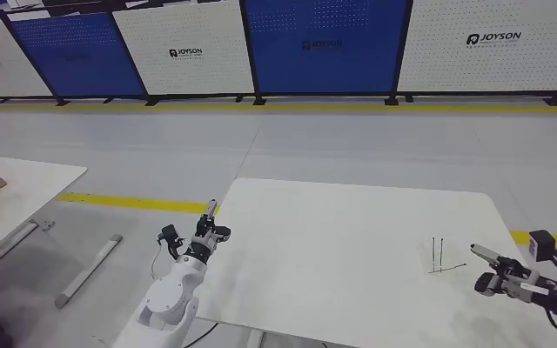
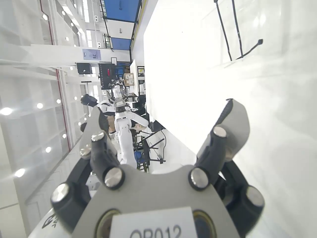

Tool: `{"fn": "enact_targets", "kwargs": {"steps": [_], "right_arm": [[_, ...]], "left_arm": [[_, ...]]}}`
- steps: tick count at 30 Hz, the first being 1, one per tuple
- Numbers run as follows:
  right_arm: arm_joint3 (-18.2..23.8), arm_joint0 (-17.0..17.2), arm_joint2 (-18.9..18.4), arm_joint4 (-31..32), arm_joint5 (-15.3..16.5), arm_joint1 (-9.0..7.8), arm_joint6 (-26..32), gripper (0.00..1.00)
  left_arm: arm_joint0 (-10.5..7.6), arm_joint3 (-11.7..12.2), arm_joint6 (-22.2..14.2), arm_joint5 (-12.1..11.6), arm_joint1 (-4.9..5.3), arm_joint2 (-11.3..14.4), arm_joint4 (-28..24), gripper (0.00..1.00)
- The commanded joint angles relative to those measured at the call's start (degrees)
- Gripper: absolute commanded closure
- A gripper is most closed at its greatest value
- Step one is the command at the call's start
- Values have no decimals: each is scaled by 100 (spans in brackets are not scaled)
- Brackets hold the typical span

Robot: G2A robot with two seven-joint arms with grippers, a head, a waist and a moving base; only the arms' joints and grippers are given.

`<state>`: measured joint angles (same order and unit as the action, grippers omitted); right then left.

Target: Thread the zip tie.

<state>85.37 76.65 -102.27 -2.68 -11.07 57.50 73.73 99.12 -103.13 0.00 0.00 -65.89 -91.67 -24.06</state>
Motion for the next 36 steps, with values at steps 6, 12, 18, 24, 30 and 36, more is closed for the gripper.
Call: {"fn": "enact_targets", "kwargs": {"steps": [6, 12, 18, 24, 30, 36], "right_arm": [[105, -433, 8, 518, 43, -160, 535, 0], [-406, -1119, 1130, 833, 63, -200, 591, 0], [-681, -1416, 1393, 969, -125, -224, 591, 0], [-681, -1416, 1393, 969, -125, -224, 591, 0], [-700, -1441, 1324, 816, -109, -235, 566, 0], [-896, -1869, 1540, 667, -185, -408, 591, 0]], "left_arm": [[0, 0, 0, 0, 0, 0, 0, 0], [0, 0, 0, 0, 0, 0, 0, 0], [0, 0, 0, 0, 0, 0, 0, 0], [0, 0, 0, 0, 0, 0, 0, 0], [0, 0, 0, 0, 0, 0, 0, 0], [0, 0, 0, 0, 0, 0, 0, 0]]}}
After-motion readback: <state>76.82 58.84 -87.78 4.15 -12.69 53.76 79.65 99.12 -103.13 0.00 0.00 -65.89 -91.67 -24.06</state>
